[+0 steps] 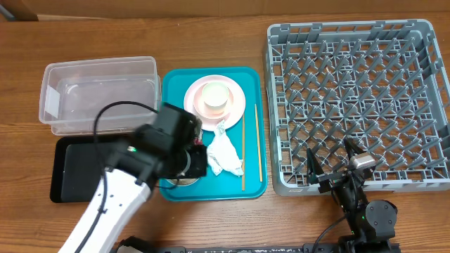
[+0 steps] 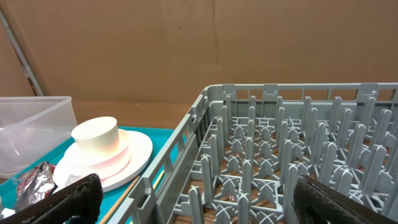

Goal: Sort waste into correct bins and load items into the dishwasher
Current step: 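Reach the left gripper to the white bowl of rice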

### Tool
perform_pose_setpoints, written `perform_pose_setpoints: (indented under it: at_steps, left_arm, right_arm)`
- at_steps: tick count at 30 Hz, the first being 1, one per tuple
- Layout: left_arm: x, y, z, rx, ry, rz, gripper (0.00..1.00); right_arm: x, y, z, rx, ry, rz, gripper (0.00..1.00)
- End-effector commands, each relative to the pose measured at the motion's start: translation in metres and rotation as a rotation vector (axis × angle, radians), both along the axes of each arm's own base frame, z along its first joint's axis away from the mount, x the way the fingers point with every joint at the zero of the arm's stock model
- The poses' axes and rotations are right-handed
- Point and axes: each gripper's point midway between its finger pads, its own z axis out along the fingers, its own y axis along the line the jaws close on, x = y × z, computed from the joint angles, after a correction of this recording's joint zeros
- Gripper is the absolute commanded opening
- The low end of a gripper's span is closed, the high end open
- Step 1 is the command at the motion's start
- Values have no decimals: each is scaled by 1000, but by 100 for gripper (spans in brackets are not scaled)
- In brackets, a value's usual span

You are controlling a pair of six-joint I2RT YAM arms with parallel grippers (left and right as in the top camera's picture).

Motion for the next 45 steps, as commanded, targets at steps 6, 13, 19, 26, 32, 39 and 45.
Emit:
perform_pose_setpoints:
  at_steps: [6, 13, 19, 26, 32, 39, 45]
  left_arm:
    - [16, 2, -2, 186, -133, 49, 70]
    - [17, 9, -34, 267, -59, 86, 69]
    - [23, 5, -65, 325, 7, 71, 56]
    - [26, 4, -99, 386, 89, 57, 28]
    - [25, 8, -115, 438, 131, 52, 22]
    - [29, 16, -122, 497, 121, 59, 29]
    - [35, 13, -124, 486, 101, 62, 24]
  right_arm:
    - [0, 0, -2, -5, -7, -3, 100]
    - [0, 0, -2, -5, -7, -3, 100]
    - [0, 0, -2, -5, -7, -3, 100]
    - [0, 0, -2, -5, -7, -3, 100]
    - [0, 0, -2, -5, -7, -3, 100]
    - [0, 0, -2, -5, -7, -3, 100]
    - [0, 0, -2, -5, -7, -3, 100]
